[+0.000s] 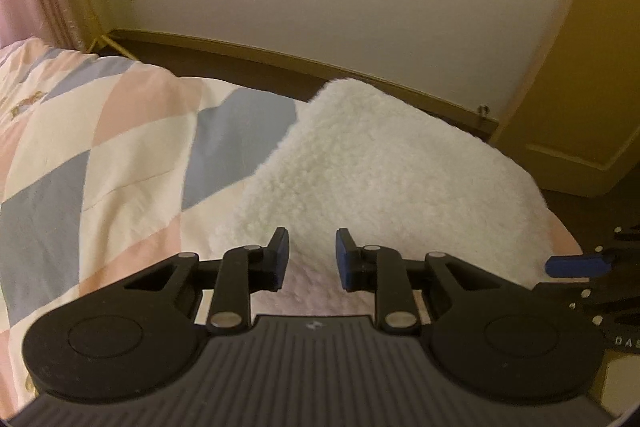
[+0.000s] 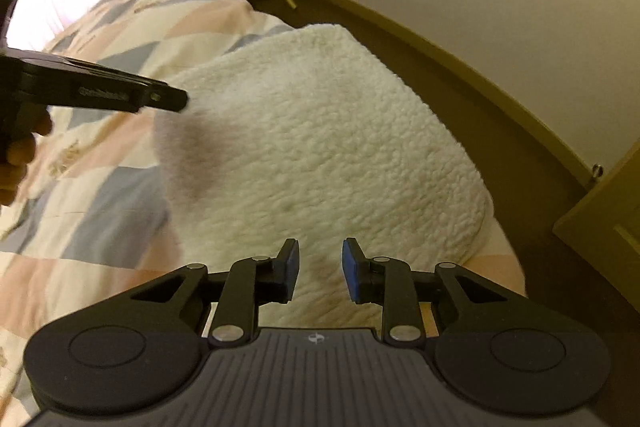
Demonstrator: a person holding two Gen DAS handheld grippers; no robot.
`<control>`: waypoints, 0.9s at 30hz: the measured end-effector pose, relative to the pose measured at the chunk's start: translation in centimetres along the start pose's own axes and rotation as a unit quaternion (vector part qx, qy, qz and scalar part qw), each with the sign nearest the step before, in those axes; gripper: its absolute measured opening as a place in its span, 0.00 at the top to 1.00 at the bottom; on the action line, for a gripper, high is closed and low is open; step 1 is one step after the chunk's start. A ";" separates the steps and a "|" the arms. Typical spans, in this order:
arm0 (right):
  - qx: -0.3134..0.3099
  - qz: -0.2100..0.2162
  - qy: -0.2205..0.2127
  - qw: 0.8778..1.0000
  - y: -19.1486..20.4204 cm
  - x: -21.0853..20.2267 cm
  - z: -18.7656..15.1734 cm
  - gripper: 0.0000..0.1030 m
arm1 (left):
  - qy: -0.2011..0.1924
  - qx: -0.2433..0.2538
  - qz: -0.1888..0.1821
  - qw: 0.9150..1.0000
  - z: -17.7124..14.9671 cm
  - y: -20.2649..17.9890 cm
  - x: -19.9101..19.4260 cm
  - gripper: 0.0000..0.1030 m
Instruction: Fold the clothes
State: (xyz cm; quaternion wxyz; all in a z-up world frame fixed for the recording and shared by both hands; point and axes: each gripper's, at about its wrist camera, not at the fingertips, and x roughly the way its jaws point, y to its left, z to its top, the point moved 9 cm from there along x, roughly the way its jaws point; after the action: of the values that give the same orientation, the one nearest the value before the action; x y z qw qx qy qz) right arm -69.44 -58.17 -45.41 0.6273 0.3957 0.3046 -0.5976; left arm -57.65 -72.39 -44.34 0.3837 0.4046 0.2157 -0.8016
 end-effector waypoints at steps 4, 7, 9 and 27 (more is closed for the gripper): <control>0.027 -0.017 0.036 0.999 0.8 2.7 -2.2 0.72 | 0.019 0.000 0.003 1.000 -1.1 -0.5 1.7 0.80; 0.071 -0.027 0.044 0.996 0.3 3.7 -2.9 0.72 | 0.026 -0.007 0.010 1.000 -1.1 -0.6 2.6 0.80; 0.097 -0.027 0.025 0.995 0.3 1.9 -2.3 0.71 | 0.026 -0.011 0.016 0.999 -0.6 -0.7 1.4 0.79; 0.185 -0.044 -0.086 0.978 7.0 -19.4 -2.4 0.22 | -0.019 -0.003 0.033 0.999 -2.8 -4.0 -23.9 0.19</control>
State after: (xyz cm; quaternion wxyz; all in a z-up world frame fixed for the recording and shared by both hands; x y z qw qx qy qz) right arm -64.25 -46.41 -29.11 0.5395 0.4387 0.1510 -0.7026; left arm -50.42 -57.61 -26.41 0.4157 0.3946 0.1972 -0.7954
